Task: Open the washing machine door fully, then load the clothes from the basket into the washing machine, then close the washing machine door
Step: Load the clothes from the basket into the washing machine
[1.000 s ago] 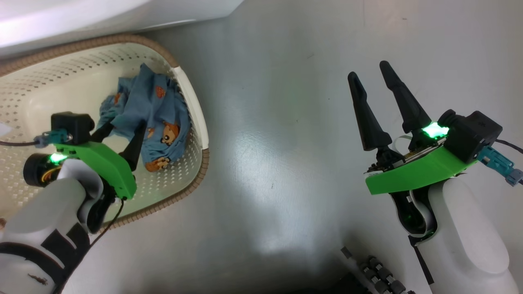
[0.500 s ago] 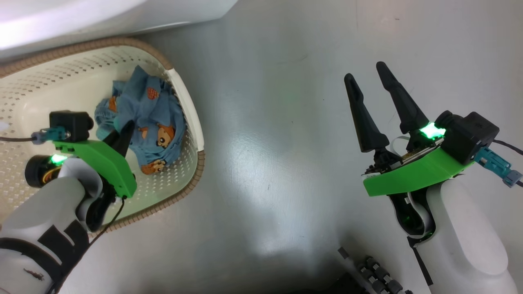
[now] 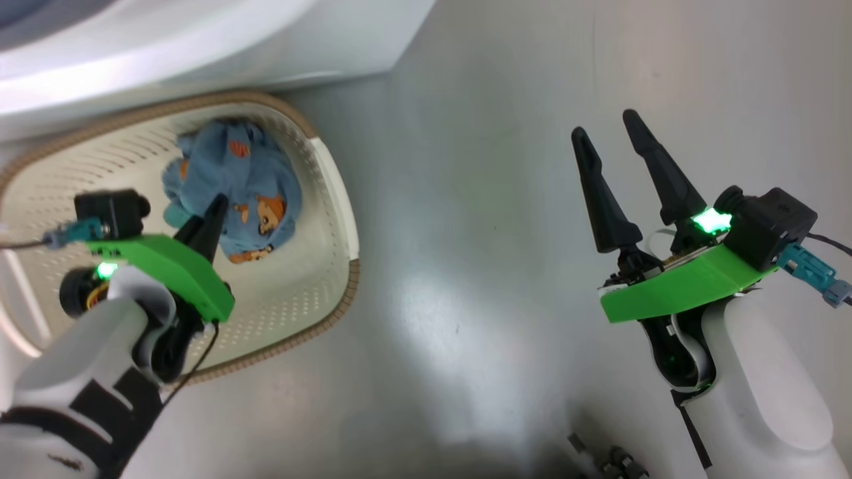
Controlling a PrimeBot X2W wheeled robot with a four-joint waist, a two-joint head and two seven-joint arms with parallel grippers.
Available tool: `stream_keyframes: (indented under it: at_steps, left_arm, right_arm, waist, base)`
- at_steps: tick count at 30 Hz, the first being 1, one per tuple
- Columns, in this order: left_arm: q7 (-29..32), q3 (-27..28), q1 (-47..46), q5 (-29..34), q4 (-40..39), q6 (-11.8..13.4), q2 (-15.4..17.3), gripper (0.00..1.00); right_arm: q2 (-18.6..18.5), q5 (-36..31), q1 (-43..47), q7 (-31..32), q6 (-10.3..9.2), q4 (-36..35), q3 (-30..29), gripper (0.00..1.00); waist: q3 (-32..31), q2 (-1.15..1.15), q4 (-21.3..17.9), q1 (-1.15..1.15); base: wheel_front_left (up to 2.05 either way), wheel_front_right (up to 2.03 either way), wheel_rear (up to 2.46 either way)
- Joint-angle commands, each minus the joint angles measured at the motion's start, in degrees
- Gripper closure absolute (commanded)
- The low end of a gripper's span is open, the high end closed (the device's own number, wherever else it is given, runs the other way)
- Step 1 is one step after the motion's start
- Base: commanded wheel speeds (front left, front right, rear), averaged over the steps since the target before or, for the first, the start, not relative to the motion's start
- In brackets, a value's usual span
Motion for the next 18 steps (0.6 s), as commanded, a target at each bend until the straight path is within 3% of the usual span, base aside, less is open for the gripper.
stream_keyframes:
  at_steps: [1,18]
  left_arm:
    - [-0.4,3.6,3.1,1.9,-1.3,-0.1,1.4,1.0]
    - [-0.4,28.7,20.0,19.1,-8.0,-0.1,-1.6,1.0]
  right_arm:
    - [-0.4,0.2,3.0,-0.7,0.09,-0.6,0.7,0.0]
    - [-3.5,2.4,8.9,-0.7,0.09,3.6,0.5,0.0]
  waist:
    - [-3.8,0.0,2.2,0.0]
    - [-20.0,0.0,7.4,0.0]
  base:
    - [0.0,0.0,0.0]
    - [0.0,0.0,0.0]
